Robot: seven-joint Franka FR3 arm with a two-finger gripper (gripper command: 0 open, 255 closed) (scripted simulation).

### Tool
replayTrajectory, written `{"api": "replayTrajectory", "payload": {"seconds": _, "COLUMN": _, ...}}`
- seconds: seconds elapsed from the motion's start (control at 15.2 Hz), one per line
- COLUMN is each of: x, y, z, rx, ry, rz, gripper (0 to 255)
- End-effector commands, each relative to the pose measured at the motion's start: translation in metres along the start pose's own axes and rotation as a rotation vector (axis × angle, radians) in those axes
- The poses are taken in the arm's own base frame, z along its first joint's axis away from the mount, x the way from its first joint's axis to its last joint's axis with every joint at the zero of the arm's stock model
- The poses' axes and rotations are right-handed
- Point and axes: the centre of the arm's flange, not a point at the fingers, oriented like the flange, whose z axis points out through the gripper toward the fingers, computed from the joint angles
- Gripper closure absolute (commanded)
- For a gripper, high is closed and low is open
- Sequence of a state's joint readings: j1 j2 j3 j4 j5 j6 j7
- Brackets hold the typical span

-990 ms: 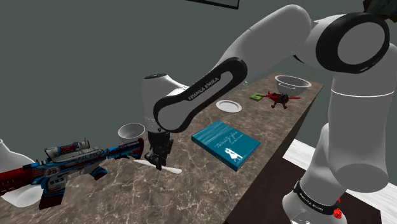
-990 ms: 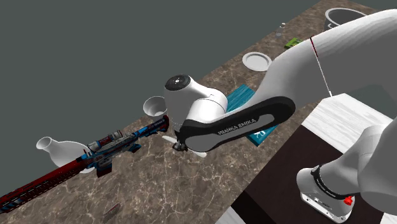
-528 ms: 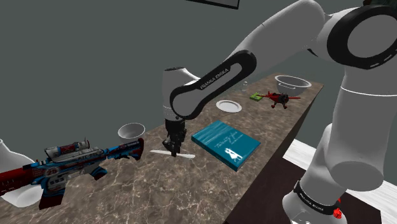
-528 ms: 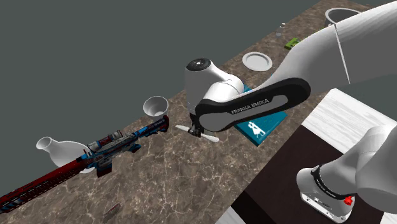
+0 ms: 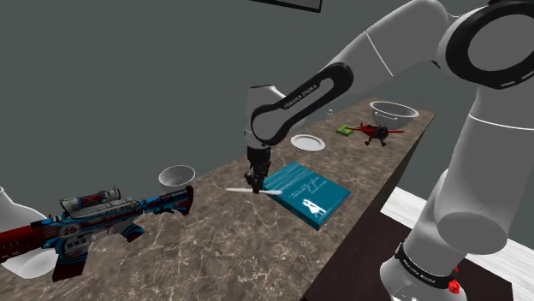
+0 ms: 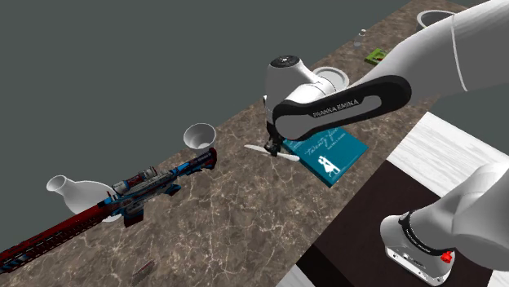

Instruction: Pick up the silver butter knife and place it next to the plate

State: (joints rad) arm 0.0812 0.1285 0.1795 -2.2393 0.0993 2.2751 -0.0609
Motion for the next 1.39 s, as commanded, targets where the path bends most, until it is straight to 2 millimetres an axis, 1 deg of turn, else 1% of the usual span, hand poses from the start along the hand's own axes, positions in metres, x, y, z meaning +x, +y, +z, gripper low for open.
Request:
{"api": "replayTrajectory", "payload": {"seconds": 0.0, "x": -0.003, "y": 0.026, "z": -0.004, "rx": 0.0, "ry": 0.0, "rz": -0.002, "gripper": 255}}
{"api": "replayTrajectory", "payload": {"seconds": 1.32, "x": -0.047, "y": 0.285, "z": -0.03, "rx": 0.0, "ry": 0.0, "rz": -0.002, "gripper": 255}}
